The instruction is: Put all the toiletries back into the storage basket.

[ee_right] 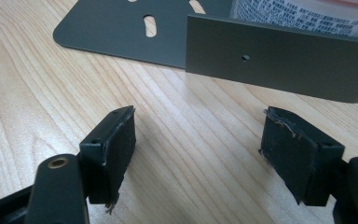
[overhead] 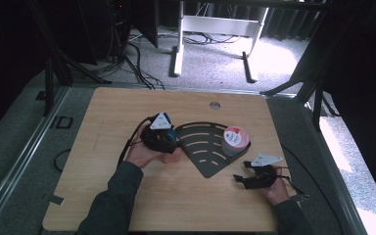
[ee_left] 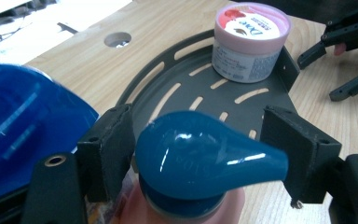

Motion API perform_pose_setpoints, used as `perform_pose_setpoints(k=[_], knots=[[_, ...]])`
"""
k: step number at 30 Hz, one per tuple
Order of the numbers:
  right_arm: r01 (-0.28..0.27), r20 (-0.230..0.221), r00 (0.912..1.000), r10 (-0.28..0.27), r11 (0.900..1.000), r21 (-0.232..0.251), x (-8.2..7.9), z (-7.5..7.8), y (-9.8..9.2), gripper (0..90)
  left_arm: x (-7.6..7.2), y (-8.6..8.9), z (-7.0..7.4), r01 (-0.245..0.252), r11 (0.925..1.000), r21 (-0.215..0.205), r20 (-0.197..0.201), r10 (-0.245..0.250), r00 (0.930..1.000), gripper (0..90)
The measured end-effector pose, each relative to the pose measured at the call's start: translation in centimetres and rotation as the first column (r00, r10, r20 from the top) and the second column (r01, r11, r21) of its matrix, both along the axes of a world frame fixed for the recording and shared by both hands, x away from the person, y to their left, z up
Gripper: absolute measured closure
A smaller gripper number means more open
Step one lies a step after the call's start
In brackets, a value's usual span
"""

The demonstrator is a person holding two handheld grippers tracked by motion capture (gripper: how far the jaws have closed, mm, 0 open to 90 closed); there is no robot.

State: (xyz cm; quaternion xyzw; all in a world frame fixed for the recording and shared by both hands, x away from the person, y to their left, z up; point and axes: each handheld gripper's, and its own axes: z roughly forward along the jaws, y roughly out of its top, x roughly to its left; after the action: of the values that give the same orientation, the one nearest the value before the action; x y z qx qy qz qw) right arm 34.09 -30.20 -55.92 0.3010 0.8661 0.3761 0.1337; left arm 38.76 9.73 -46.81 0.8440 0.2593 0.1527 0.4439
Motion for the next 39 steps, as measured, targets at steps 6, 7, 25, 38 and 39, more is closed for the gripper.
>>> perform_pose_setpoints(k=[6,7,25,38,39], knots=[[0.0,0.0,1.0,0.0,1.0,0.0,0.0,0.0,0.0,26.0,0.05,0.19,-0.43,-0.003,1.0,0.0,-0.01,0.003,0.9999,30.1],[0.0,0.0,1.0,0.0,1.0,0.0,-0.01,0.0,0.0,26.0,0.08,0.19,-0.49,-0.004,1.0,0.002,-0.011,0.004,0.9999,30.9],[-0.002,-0.001,1.0,0.002,1.0,0.0,-0.02,0.0,-0.02,26.0,0.45,0.75,-0.95,0.004,0.9999,-0.015,-0.027,-0.004,0.9996,49.3],[-0.002,-0.001,1.0,0.002,1.0,0.0,-0.02,0.0,-0.02,25.9,0.52,0.92,-0.9,0.005,0.9996,-0.028,-0.031,-0.006,0.9995,51.6],[-0.002,-0.001,1.0,0.002,1.0,0.0,-0.01,0.0,-0.02,25.9,0.53,0.92,-0.9,0.005,0.9996,-0.029,-0.031,-0.006,0.9995,51.7]])
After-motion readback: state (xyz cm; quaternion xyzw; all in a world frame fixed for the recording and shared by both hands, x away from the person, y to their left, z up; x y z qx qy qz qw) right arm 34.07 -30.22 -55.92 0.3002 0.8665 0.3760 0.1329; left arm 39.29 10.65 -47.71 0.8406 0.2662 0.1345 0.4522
